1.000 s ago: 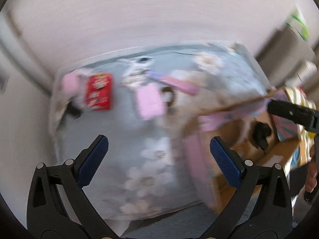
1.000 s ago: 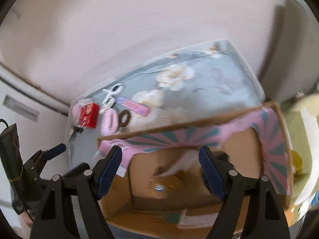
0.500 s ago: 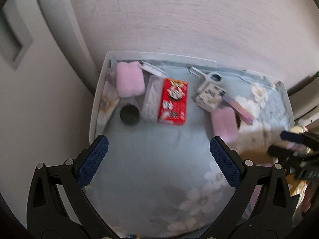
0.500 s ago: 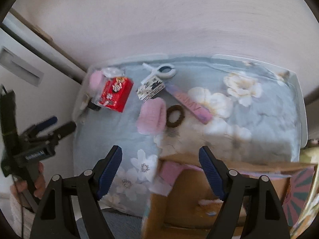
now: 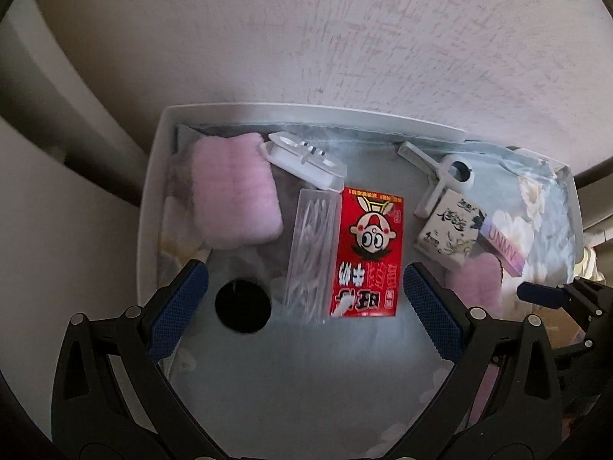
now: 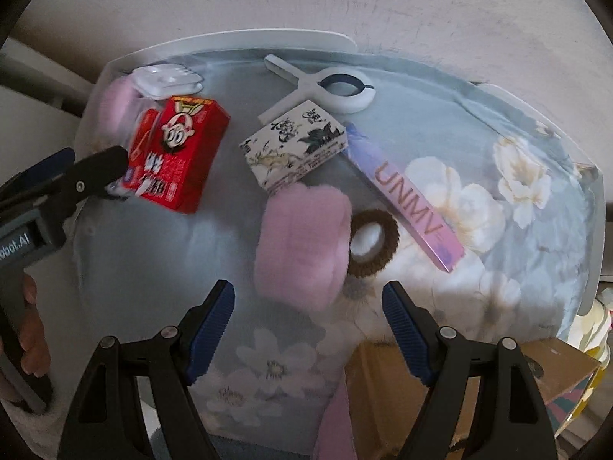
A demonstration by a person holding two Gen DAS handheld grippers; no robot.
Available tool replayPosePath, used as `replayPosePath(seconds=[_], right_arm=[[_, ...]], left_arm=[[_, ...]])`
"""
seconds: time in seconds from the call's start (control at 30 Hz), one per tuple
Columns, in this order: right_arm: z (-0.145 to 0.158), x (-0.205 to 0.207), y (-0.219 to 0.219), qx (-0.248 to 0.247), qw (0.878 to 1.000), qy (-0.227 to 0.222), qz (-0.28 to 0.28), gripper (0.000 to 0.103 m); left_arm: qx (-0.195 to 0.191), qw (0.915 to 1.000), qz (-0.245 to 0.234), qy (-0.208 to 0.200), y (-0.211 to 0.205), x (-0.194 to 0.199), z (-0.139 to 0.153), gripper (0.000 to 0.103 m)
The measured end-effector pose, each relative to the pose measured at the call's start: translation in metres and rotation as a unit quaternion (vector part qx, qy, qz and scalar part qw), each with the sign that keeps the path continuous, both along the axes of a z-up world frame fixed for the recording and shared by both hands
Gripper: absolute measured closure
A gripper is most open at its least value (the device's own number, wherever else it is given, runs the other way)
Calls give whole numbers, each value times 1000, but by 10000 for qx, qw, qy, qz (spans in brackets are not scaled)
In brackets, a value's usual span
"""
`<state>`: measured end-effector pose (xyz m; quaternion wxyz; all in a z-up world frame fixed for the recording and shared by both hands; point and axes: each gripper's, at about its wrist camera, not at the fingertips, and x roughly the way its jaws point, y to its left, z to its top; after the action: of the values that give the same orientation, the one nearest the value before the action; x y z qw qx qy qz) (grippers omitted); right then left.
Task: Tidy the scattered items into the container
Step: 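Move both tools back over the floral tray, then grasp the clear plastic case with the left gripper while the right grasps a pink fuzzy pad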
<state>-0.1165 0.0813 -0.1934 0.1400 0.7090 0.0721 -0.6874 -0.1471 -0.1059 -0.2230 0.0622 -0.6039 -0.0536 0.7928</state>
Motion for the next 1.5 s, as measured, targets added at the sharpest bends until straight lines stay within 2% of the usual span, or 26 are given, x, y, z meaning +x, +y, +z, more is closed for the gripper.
replayPosePath(seconds=[0.3, 0.37, 0.43, 0.47, 0.5, 0.57, 0.63, 0.67, 0.7, 0.77, 0.87, 1.23, 1.5], right_arm=[[-27, -14, 1, 276, 9994, -174, 130, 27], [-31, -16, 2, 274, 9993, -195, 143, 27], [-35, -18, 3, 248, 9993, -221, 151, 27], [-36, -19, 3, 225, 9994, -229, 150, 27], [-38, -20, 4, 191, 9994, -229, 150, 28], [-39, -21, 6, 91, 9996, -218, 120, 44], [-42, -23, 9, 142, 9996, -227, 92, 49], [-42, -23, 10, 139, 9997, -191, 110, 51], [-41, -23, 11, 141, 9997, -144, 129, 53], [-40, -23, 14, 214, 9996, -78, 161, 62], [-36, -23, 21, 95, 9999, -83, 108, 66], [-14, -20, 47, -176, 9998, 60, -54, 67], [22, -12, 68, -600, 9973, 391, -153, 67]], left_arm=[[6, 9999, 11, -126, -5, -10, -18, 2], [52, 9999, 17, -157, -8, -10, -21, 5], [103, 9997, 28, -217, -11, -11, -24, 14], [121, 9996, 44, -243, -13, -11, -25, 25], [133, 9996, 67, -256, -15, -10, -26, 30], [300, 9992, 111, -223, -19, -9, -25, 39], [402, 9989, 95, -203, -20, -8, -24, 50], [442, 9988, 73, -183, -20, -7, -23, 62], [503, 9986, 42, -160, -19, -7, -21, 78], [419, 9990, -33, -176, -14, -7, -18, 79], [380, 9990, -128, -182, -9, -5, -16, 80], [666, 9977, 109, 55, -17, 13, 11, 80], [898, 9945, 344, 422, -14, 35, 63, 80]])
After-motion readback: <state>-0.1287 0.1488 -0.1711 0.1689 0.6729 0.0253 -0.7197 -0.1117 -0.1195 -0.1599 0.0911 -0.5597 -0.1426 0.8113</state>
